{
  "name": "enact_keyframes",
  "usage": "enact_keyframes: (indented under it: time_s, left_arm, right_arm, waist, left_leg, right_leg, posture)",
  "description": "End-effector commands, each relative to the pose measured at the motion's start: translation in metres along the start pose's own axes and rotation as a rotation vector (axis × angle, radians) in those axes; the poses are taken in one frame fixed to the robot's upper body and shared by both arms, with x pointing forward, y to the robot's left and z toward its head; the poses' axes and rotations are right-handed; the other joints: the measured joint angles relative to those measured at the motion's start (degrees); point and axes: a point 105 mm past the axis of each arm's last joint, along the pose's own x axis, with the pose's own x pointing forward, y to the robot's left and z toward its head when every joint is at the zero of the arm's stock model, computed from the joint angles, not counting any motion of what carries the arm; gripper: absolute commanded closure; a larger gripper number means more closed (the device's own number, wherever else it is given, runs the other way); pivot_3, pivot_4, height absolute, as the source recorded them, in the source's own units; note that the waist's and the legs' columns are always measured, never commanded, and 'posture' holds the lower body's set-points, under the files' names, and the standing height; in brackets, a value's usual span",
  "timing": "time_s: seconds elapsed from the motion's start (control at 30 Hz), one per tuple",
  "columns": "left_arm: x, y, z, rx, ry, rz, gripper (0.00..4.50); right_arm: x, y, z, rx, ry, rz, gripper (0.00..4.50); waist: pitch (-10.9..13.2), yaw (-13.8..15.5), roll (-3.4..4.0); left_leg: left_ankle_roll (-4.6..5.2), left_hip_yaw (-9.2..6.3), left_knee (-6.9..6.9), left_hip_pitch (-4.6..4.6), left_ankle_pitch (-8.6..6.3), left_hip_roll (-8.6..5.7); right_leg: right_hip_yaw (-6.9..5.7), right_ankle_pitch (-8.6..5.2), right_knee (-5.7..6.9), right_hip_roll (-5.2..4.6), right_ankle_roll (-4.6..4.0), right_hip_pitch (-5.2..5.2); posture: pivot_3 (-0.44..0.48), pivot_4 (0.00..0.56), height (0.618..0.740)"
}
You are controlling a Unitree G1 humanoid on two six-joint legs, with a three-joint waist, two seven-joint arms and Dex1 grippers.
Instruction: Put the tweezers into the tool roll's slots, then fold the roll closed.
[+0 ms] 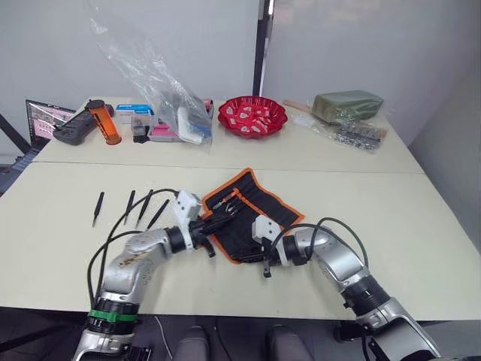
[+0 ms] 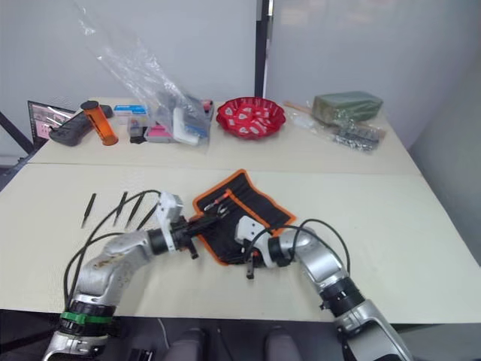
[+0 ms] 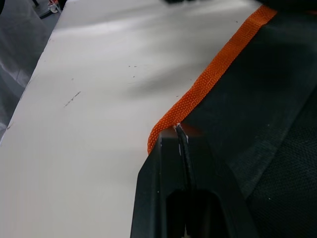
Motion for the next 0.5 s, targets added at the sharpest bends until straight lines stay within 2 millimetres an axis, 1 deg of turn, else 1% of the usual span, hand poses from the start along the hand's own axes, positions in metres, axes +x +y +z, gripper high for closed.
enact_keyframes:
  time_s: [0.03,0.07,0.17,0.23,0.27,0.5]
  left_arm:
    - [0.000,0.000,-0.022,0.065,0.077,0.040,4.47]
    - [-0.001,0.002,-0.028,0.068,0.094,0.056,4.47]
    - [-0.011,0.018,-0.049,0.032,0.124,0.166,4.47]
    - [-0.019,0.026,-0.057,0.036,0.145,0.208,4.47]
    - [-0.021,0.027,-0.058,0.039,0.148,0.216,4.47]
    - [-0.047,0.057,-0.050,-0.006,0.103,0.349,4.47]
  right_arm:
    - [0.002,0.009,-0.057,0.166,0.190,-0.004,4.50]
    - [0.002,0.009,-0.057,0.165,0.189,-0.004,4.50]
    - [0.001,0.011,-0.057,0.167,0.190,0.000,4.50]
    - [0.001,0.012,-0.058,0.169,0.191,0.003,4.50]
    - [0.001,0.012,-0.058,0.170,0.192,0.003,4.50]
    - [-0.002,0.017,-0.063,0.183,0.215,0.013,4.50]
  waist:
    - [0.0,-0.3,0.00]
    - [0.0,-0.3,0.00]
    - [0.0,-0.3,0.04]
    - [-0.1,-0.3,0.08]
    - [-0.1,-0.3,0.15]
    - [-0.4,-0.3,0.39]
  left_leg:
    - [0.00,0.00,0.00,0.00,0.00,0.00]
    - [0.00,0.00,-0.02,0.00,0.00,0.00]
    - [-0.03,0.00,-0.02,0.14,-0.02,0.00]
    - [-0.08,0.00,-0.03,0.21,-0.05,0.00]
    - [-0.09,0.00,-0.03,0.22,-0.06,0.00]
    - [-0.13,0.00,-0.05,0.23,-0.09,0.00]
  right_leg:
    - [0.00,0.00,0.00,0.00,0.00,0.00]
    - [0.00,0.00,0.01,0.00,0.00,-0.01]
    - [0.00,-0.01,-0.04,-0.01,-0.02,-0.08]
    - [0.00,-0.06,-0.08,-0.03,-0.06,-0.05]
    - [0.00,-0.10,-0.08,-0.03,-0.09,-0.05]
    - [0.00,-0.24,-0.08,-0.05,-0.13,-0.06]
  posture:
    - [0.000,0.150,0.740]
    - [0.000,0.150,0.740]
    - [0.000,0.150,0.740]
    - [0.000,0.150,0.740]
    - [0.000,0.150,0.740]
    - [0.000,0.150,0.740]
